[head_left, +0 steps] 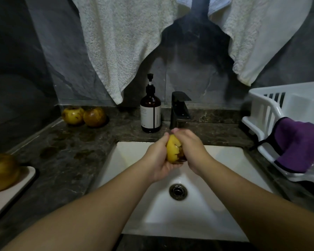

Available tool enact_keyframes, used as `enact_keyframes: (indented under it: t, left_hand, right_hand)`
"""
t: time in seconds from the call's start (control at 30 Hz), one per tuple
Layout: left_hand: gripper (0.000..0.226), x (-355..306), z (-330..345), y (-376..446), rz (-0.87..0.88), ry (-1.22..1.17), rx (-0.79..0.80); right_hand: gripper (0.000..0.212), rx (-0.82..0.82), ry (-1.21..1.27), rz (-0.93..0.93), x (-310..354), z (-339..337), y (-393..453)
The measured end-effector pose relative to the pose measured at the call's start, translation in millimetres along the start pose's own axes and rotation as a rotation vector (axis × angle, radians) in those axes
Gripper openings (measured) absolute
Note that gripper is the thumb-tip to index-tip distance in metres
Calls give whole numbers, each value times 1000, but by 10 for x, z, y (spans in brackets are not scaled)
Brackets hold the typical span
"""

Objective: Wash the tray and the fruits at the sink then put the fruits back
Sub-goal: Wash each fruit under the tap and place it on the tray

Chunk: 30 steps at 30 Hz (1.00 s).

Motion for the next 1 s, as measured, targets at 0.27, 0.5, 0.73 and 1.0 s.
enact_keyframes:
  t: [0.27,0.5,0.73,1.0]
  left_hand:
    - [59,129,-39,63,-135,-4,65]
    - [56,-47,-134,122,-25,-176,14]
    - [53,29,-124,111,-59,-86,22]
    - [48,12,-138,117,-32,-25,-9]
  right_hand:
    - [21,74,44,108,-103,4,-22]
    - [40,120,-253,-190,89,57,-30]
    - [39,245,-144,-54,-41,133,-53]
    - [16,99,-168,-71,38,65,-29]
Point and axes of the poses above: each hand's wrist, its own y-axis towards the middle knuckle, its own z-axis out of the palm, x = y × z, the point moved 9 cm from there along y, towards the middle knuckle, and after that the axes turned 5 degrees about -y, right-handed, at the moved point
